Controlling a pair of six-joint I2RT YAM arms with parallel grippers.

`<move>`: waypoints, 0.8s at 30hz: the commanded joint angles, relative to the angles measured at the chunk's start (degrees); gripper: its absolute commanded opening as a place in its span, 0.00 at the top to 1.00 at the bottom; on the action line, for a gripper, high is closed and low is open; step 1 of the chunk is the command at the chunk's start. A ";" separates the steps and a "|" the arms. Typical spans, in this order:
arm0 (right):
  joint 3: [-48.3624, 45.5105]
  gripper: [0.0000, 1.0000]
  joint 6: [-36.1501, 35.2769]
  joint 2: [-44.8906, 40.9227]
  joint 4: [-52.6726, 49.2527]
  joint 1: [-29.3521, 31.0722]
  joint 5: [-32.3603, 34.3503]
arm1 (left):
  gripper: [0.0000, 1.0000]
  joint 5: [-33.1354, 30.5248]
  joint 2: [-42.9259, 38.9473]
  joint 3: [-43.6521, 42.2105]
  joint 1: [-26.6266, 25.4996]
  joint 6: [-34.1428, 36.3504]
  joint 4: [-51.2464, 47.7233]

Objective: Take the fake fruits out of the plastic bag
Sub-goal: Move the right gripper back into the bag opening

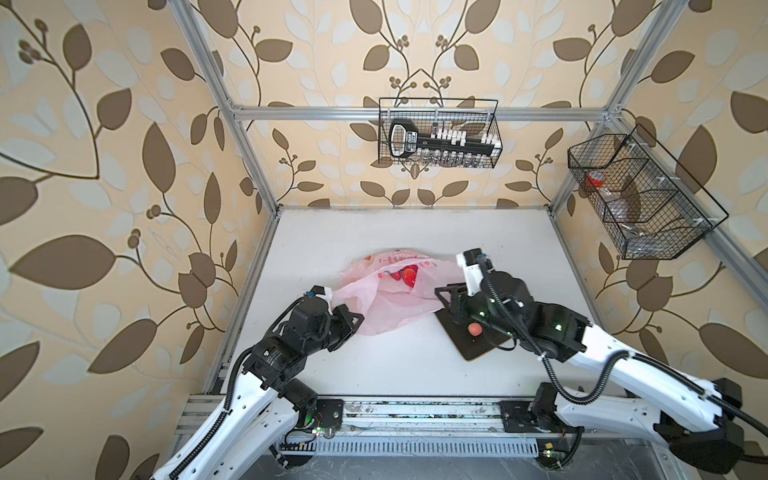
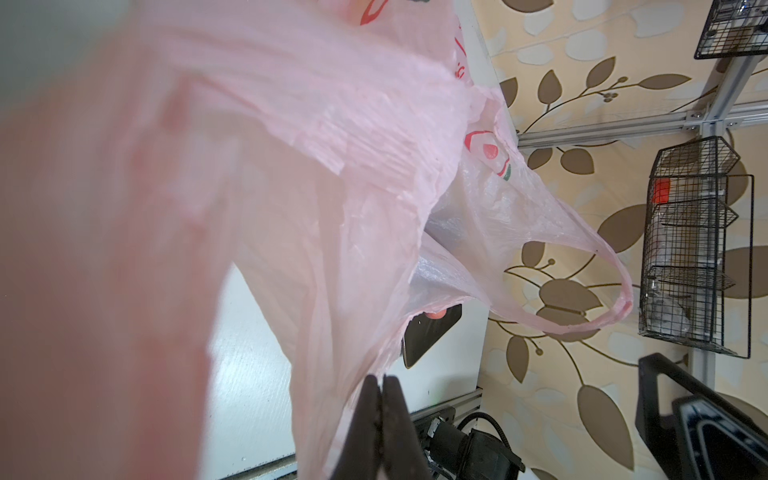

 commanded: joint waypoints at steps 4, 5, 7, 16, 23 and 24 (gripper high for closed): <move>3.54 0.60 -1.97 18.25 6.86 0.48 0.98 | 1.00 0.63 -0.25 1.47 -0.68 1.04 -0.27; 4.53 0.60 -2.75 21.48 7.13 0.47 2.33 | 1.00 0.71 -0.25 1.63 -0.64 1.12 -0.39; 6.95 0.60 -4.70 27.48 7.53 0.27 5.96 | 1.00 0.83 -0.18 2.10 -0.69 1.30 -0.75; 18.62 0.59 -14.78 46.89 7.66 -3.26 18.66 | 1.00 1.10 0.01 3.19 -0.69 2.09 -2.01; 25.22 0.55 -19.97 54.84 7.79 -5.64 23.46 | 1.00 0.90 -0.31 3.76 -0.67 2.36 -2.99; 25.89 0.55 -20.30 55.60 7.85 -6.07 22.96 | 1.00 0.97 -0.25 3.92 -0.69 2.44 -3.15</move>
